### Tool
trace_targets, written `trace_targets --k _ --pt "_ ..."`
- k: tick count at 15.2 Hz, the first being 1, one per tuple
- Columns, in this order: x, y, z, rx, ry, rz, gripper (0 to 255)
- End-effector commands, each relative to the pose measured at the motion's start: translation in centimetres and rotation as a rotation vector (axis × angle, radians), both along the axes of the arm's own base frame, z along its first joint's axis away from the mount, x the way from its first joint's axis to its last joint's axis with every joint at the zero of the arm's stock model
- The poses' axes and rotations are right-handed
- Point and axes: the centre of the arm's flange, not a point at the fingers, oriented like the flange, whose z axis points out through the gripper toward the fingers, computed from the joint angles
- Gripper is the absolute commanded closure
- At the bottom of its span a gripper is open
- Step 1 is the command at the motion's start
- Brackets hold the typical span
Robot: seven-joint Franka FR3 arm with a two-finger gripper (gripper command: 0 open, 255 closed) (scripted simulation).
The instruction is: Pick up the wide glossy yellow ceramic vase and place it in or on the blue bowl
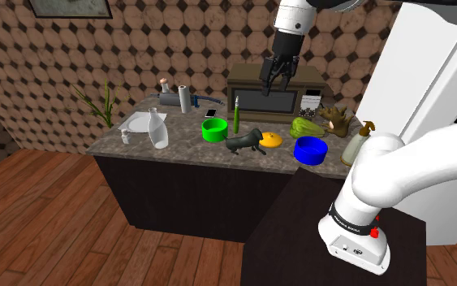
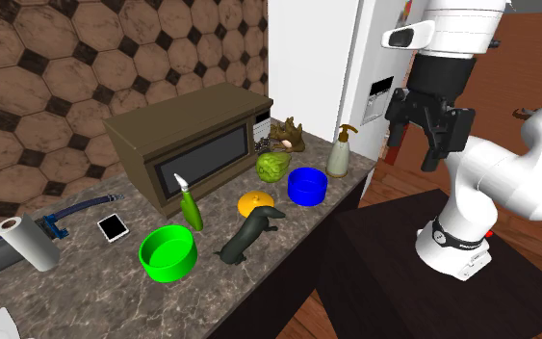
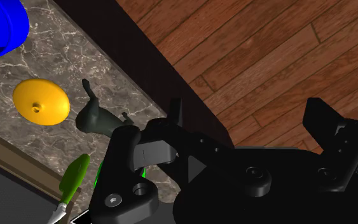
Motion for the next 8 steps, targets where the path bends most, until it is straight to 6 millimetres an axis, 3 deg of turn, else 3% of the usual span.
trace_targets --k 1,8 --pt "0.0 0.0 0.0 0.0 0.0 0.0 0" --pt "3.9 -6.0 -5.9 -0.013 0.035 0.011 0"
